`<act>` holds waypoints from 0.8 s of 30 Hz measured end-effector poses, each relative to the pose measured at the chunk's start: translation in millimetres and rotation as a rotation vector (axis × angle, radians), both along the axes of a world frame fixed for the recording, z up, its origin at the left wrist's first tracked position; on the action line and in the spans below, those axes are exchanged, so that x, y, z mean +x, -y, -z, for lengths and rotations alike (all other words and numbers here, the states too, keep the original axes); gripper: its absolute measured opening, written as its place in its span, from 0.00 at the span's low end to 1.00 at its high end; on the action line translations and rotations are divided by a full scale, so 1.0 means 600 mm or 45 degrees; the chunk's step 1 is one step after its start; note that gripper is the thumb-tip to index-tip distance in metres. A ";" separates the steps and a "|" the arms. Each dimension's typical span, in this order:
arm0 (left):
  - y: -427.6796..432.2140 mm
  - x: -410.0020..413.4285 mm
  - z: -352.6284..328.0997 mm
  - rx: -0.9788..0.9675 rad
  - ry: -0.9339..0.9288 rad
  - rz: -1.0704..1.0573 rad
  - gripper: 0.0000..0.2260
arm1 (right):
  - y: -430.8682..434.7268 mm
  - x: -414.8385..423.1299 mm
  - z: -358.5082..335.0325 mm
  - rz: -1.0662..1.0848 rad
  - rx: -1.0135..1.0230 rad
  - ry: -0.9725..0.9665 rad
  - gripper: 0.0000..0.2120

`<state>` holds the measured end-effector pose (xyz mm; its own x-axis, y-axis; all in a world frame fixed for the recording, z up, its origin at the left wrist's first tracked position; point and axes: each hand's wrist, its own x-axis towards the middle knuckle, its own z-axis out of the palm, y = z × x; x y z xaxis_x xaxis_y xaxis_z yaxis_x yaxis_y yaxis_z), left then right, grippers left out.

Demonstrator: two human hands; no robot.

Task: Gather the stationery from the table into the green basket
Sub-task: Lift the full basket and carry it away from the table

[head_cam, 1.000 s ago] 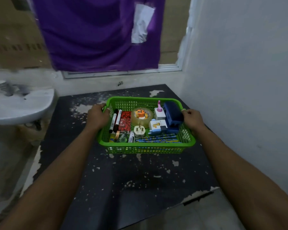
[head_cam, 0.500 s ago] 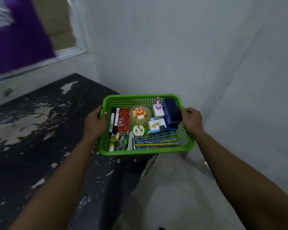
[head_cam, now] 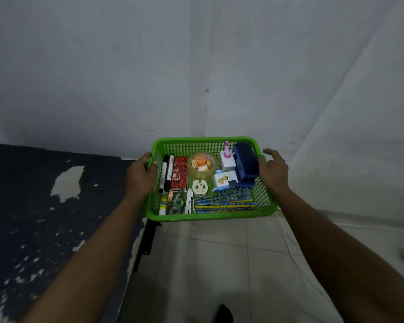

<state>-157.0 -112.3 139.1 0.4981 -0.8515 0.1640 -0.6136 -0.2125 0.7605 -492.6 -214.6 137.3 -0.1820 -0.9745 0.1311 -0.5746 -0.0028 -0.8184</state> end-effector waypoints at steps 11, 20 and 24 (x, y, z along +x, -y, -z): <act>0.127 -0.140 0.093 0.094 0.087 0.181 0.17 | 0.052 -0.157 0.098 0.132 0.062 -0.010 0.13; 0.228 -0.164 0.216 0.161 0.074 0.295 0.14 | 0.117 -0.178 0.213 0.282 0.182 0.108 0.10; 0.255 -0.168 0.305 0.158 0.096 0.301 0.12 | 0.126 -0.186 0.272 0.292 0.214 0.094 0.10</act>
